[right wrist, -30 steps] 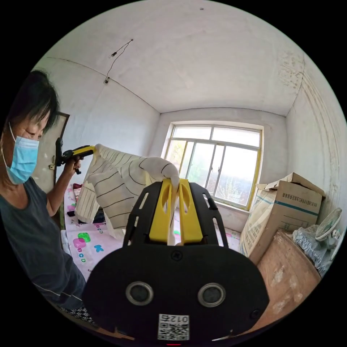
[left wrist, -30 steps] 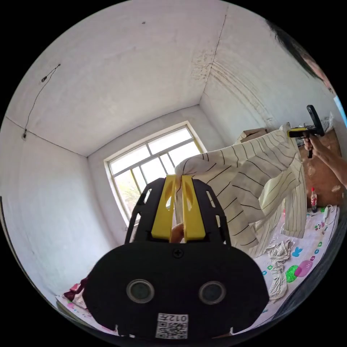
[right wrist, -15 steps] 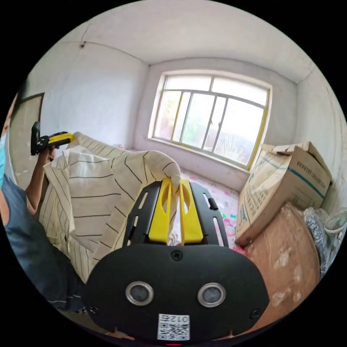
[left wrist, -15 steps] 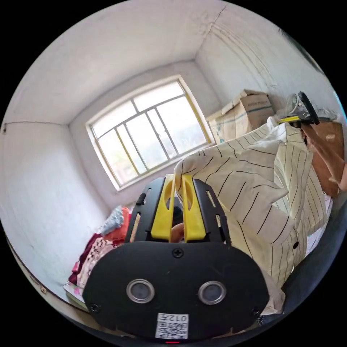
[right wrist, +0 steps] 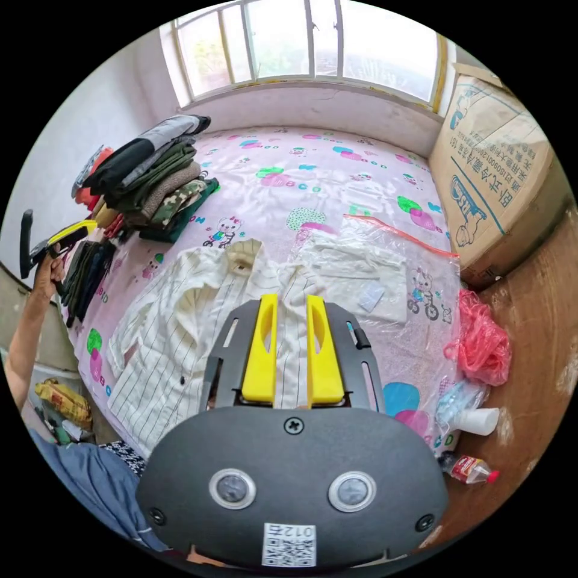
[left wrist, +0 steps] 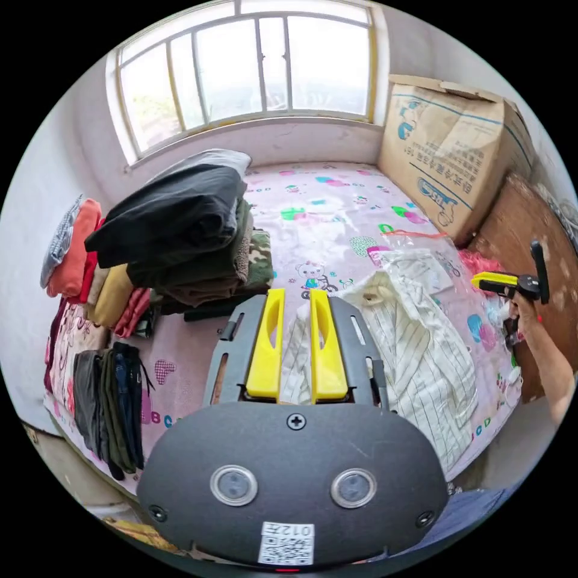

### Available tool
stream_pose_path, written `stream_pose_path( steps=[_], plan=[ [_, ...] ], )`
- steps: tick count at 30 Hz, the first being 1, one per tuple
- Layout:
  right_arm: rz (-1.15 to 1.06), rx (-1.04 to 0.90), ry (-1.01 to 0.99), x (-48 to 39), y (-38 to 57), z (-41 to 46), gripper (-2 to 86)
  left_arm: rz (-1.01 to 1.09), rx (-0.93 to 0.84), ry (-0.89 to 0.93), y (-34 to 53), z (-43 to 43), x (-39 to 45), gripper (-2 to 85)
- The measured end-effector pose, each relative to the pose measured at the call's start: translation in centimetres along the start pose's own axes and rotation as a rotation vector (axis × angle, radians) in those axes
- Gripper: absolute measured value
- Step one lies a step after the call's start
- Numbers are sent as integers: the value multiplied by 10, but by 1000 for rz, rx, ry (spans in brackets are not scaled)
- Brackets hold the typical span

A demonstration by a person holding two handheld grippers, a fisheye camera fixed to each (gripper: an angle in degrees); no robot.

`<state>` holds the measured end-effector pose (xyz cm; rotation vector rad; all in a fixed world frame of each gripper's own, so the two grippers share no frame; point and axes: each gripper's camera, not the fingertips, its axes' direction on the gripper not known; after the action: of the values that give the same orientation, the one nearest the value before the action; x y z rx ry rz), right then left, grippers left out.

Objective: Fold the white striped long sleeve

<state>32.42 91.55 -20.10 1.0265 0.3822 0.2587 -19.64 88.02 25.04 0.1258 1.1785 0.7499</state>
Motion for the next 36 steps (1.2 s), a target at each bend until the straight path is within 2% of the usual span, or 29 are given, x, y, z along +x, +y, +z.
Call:
stream_pose_path(
  steps=[3, 8, 10, 14, 16, 18, 21, 25, 29, 36],
  plan=[
    [-92, -67, -99, -34, 79, 22, 71, 77, -34, 120, 35, 15, -6, 42],
    [-167, -235, -323, -125, 250, 59, 65, 49, -272, 327, 167, 42, -20, 35],
    [-173, -315, -372, -156, 301, 70, 63, 9, -382, 359, 214, 52, -23, 34],
    [-127, -415, -347, -194, 400, 79, 60, -139, -555, 346, 301, 76, -37, 33],
    [-141, -420, -337, -207, 432, 70, 61, -166, -580, 351, 320, 79, -41, 33],
    [-216, -393, -314, -230, 457, 56, 66, -165, -577, 284, 330, 76, -43, 33],
    [-439, -308, -235, -294, 490, 38, 77, -174, -568, 99, 345, 71, -53, 34],
    [-701, -228, -219, -394, 522, 39, 90, -232, -564, 109, 357, 70, -79, 38],
    [-799, -211, -313, -467, 542, 39, 84, -52, -569, 48, 347, 75, -78, 47],
    [-781, -231, -349, -514, 582, 30, 81, 219, -558, -12, 337, 87, -77, 54]
  ],
)
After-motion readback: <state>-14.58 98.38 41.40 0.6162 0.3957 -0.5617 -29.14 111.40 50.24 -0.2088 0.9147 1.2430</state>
